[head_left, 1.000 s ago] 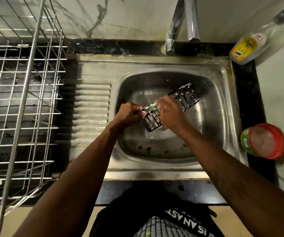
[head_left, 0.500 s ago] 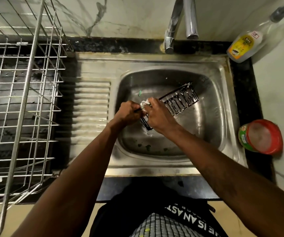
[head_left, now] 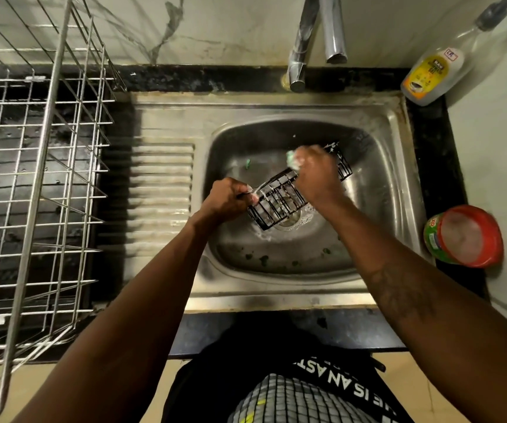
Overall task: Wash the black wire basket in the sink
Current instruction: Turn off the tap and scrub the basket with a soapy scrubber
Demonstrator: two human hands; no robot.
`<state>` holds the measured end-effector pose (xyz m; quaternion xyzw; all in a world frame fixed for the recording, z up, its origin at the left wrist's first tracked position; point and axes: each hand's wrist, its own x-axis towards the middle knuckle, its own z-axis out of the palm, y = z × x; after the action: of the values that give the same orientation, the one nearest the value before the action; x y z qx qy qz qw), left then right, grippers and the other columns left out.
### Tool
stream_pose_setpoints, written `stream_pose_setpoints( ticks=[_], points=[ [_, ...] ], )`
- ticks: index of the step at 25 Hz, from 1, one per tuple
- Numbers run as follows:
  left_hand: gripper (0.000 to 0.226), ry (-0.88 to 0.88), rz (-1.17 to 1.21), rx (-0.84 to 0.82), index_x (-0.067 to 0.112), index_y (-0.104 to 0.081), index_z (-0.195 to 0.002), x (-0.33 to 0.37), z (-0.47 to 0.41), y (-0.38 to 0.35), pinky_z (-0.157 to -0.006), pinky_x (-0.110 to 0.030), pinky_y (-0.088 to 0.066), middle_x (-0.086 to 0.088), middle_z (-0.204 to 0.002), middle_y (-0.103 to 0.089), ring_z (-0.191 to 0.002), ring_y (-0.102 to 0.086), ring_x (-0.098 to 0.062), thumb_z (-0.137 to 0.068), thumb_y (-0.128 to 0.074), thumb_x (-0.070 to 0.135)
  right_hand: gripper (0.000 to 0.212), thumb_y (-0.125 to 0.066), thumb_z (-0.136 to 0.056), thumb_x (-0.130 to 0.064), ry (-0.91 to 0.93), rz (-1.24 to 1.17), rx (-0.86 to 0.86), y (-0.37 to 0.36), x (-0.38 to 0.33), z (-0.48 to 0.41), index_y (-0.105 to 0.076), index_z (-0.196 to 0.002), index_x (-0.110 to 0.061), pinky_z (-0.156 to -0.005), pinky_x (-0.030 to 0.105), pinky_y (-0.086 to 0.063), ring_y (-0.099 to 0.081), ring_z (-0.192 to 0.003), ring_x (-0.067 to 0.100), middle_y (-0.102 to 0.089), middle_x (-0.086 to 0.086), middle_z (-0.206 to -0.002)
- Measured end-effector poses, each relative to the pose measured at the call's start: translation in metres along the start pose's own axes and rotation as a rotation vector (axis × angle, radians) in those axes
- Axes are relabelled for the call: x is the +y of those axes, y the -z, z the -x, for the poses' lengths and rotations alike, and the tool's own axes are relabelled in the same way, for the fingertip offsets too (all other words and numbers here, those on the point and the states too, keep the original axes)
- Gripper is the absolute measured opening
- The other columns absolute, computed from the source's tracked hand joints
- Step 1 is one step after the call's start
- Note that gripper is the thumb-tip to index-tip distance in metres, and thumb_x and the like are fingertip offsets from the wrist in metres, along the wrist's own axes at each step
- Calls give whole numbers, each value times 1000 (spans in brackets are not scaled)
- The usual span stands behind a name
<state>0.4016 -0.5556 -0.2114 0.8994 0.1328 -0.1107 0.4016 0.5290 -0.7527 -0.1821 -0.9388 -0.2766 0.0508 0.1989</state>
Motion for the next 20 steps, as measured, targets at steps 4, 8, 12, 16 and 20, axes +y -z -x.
stream_pose_setpoints(
  ticks=[4,8,12,16,20],
  points=[
    [25,-14,-6,10,10,-74,-77,-1,-2,0,-65,-18,-42,-2,-67,-69,-65,-62,-10,-91,-72,30,39,-66,-90,-6,21,58,-10,-7,20,17,-67,-129,-10,-64,5,-35,-51,-78,10,-58,6,-109],
    [24,-29,-10,22,11,-72,-72,1,-3,1,-61,-14,-37,1,-63,-65,-61,-55,-4,-91,-72,26,40,-70,-91,-27,77,-41,-19,-18,-3,22,-70,-121,-2,-91,34,-54,-61,-103,24,-64,16,-118],
    [20,-13,3,26,13,-76,-77,2,0,-2,-63,-5,-38,6,-66,-68,-65,-61,-4,-90,-74,28,30,-78,-87,-17,-135,-332,21,1,19,5,-74,-115,-7,-79,17,-57,-70,-85,10,-75,9,-104],
    [21,-7,12,20,14,-76,-77,0,-2,-2,-63,-8,-39,7,-67,-69,-66,-62,-2,-90,-74,31,32,-75,-86,-13,-107,-176,53,-5,30,5,-74,-117,-8,-81,9,-42,-60,-86,15,-64,9,-107],
    [23,-17,-7,17,15,-74,-73,2,-1,0,-61,-4,-37,8,-62,-65,-59,-57,3,-91,-73,29,22,-59,-85,0,-69,-246,137,-10,19,18,-78,-93,-9,-64,11,-43,-55,-68,9,-68,4,-83]
  ],
)
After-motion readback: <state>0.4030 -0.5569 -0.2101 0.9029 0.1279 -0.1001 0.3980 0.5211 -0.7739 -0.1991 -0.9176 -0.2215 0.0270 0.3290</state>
